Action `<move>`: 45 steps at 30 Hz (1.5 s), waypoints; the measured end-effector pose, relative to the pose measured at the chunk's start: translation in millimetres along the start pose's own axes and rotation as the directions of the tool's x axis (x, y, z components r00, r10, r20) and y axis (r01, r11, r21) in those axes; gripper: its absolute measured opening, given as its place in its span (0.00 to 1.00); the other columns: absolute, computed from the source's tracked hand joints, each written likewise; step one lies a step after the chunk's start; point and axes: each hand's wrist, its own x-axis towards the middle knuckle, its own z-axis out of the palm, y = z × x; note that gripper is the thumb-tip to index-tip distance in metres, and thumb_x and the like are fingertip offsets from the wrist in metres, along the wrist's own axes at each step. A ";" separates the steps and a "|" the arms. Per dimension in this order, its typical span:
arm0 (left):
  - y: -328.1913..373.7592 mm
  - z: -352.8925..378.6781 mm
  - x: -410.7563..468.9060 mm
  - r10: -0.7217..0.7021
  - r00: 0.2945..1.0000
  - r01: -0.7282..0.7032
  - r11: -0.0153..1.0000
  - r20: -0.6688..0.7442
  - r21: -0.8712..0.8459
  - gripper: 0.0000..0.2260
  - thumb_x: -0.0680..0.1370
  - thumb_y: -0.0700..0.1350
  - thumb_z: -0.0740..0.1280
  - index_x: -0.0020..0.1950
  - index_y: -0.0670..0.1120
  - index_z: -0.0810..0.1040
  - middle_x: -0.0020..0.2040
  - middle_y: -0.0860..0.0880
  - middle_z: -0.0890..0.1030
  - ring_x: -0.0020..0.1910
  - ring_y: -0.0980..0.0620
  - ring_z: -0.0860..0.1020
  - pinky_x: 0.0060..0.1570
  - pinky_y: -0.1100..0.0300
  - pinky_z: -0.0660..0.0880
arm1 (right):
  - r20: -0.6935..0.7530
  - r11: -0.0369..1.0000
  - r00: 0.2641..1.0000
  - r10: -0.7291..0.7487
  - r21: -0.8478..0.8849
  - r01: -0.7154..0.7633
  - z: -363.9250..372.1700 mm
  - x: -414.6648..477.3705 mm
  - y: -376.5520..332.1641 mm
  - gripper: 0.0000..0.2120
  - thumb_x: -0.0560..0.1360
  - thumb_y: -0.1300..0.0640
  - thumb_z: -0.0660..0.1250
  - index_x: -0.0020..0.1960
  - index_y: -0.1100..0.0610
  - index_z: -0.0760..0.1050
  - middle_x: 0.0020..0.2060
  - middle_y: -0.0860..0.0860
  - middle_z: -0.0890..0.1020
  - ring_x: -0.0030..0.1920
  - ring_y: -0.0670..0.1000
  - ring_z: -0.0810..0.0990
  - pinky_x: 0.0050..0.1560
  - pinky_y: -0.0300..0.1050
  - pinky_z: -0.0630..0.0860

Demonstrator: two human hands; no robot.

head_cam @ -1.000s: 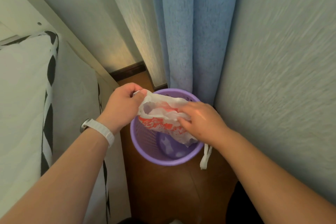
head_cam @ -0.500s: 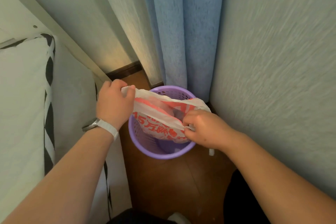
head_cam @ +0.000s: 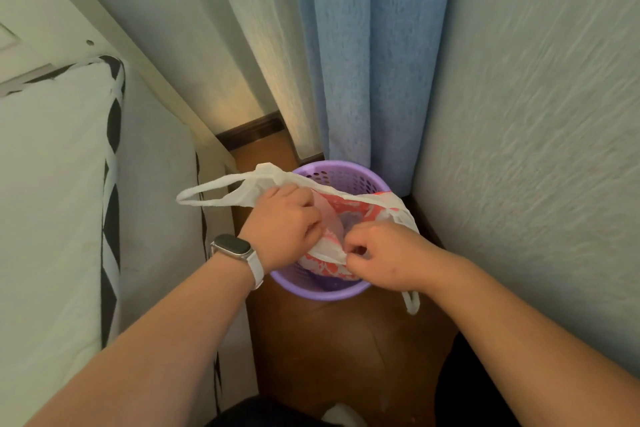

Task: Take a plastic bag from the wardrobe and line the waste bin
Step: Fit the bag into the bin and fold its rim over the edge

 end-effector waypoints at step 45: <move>-101.6 103.3 29.5 -0.492 0.835 0.550 0.759 0.247 -0.348 0.30 0.70 0.54 0.69 0.70 0.57 0.65 0.55 0.54 0.75 0.51 0.52 0.76 0.45 0.57 0.73 | -0.358 0.958 0.908 0.217 -0.102 -0.269 4.6 104.4 98.4 0.31 0.72 0.52 0.67 0.71 0.43 0.57 0.58 0.51 0.73 0.52 0.58 0.78 0.48 0.52 0.77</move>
